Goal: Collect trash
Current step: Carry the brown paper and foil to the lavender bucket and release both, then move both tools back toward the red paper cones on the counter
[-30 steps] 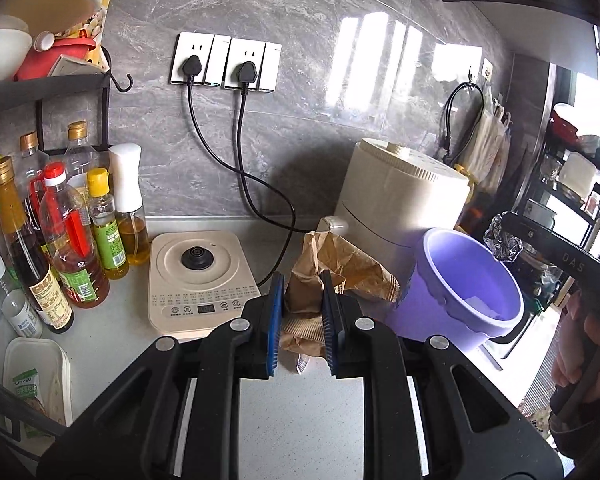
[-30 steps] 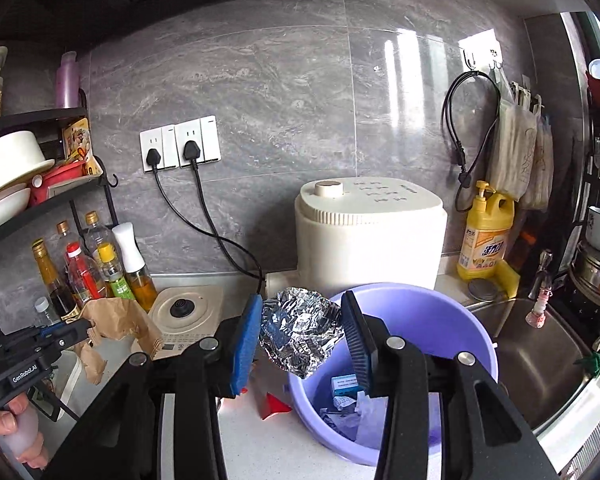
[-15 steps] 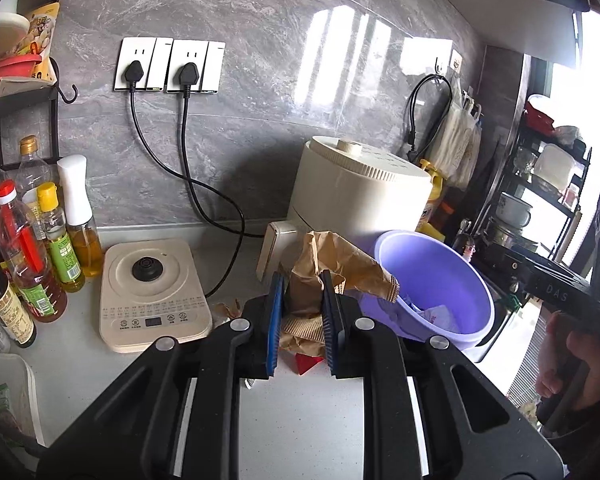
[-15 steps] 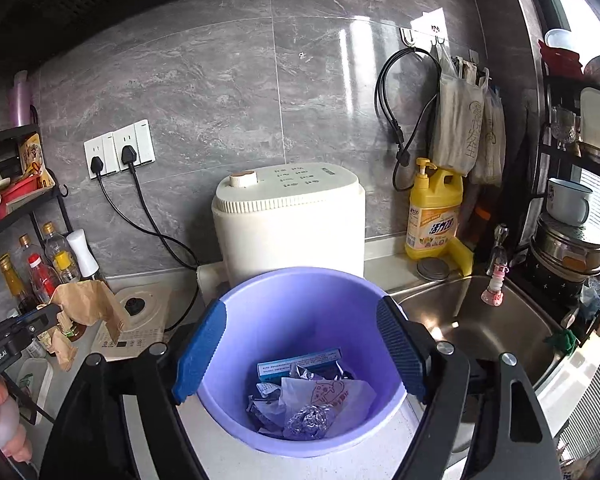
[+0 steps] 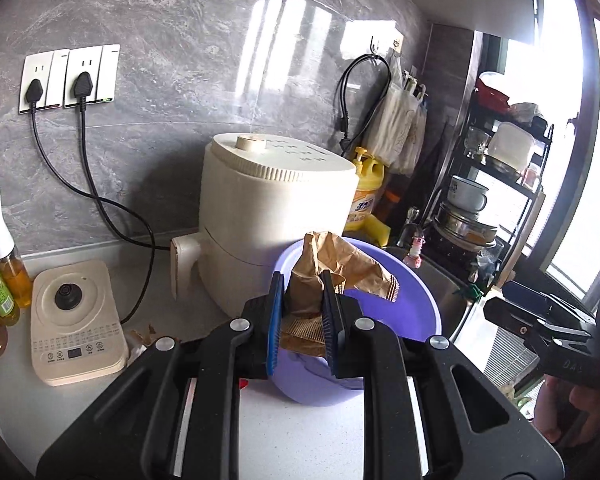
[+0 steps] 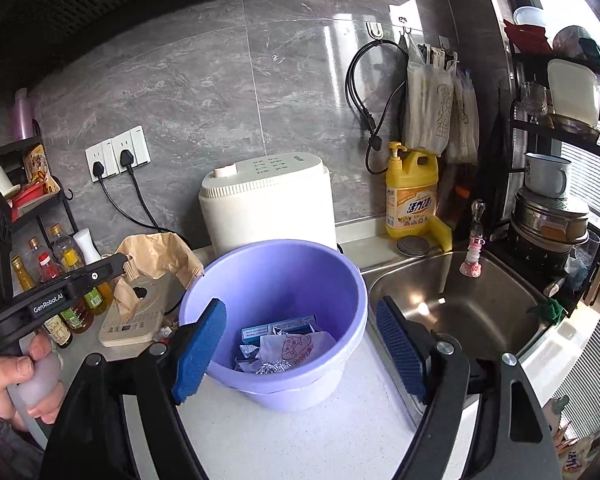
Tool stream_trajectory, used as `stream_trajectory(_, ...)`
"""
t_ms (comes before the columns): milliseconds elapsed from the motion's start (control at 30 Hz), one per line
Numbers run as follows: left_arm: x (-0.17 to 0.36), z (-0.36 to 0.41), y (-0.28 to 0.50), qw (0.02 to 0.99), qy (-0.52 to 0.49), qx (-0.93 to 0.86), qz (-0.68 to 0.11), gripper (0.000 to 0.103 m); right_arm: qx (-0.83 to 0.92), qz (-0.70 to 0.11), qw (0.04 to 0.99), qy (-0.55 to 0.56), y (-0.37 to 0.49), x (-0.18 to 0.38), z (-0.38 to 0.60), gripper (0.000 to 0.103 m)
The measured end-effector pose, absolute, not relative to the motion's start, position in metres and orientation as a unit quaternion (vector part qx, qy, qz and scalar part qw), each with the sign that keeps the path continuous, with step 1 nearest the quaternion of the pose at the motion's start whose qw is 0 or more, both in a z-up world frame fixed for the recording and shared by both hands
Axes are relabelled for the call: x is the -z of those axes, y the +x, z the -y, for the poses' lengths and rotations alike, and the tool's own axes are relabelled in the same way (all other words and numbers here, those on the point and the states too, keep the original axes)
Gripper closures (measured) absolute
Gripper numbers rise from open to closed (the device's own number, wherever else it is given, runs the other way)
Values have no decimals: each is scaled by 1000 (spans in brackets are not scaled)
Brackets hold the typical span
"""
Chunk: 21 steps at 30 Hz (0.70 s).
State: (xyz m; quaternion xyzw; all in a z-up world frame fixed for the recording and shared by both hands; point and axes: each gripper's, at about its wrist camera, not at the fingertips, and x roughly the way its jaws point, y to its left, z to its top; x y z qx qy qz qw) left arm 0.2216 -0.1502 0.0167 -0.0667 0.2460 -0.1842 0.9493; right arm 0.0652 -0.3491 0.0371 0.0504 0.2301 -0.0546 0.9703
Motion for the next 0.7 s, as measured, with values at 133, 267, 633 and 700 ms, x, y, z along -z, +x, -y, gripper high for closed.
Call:
stream_trajectory(133,-17,175,231,940,-71,219,-251,81,67,-236,967,62,55,-33,361,27)
stream_trajectory(267,-23,180,227,947,-56,204,-241,30,69,-235,967,72,50,-33,365,27)
stream_trajectory(633,-24,112,198,956,-48,138,-256,16,23,-245,966,72,74,-23,328,23)
stream_trajectory(700,-23,100,193,958,-49,124,-255,12,12,-254,965,68,79,-20,316,23)
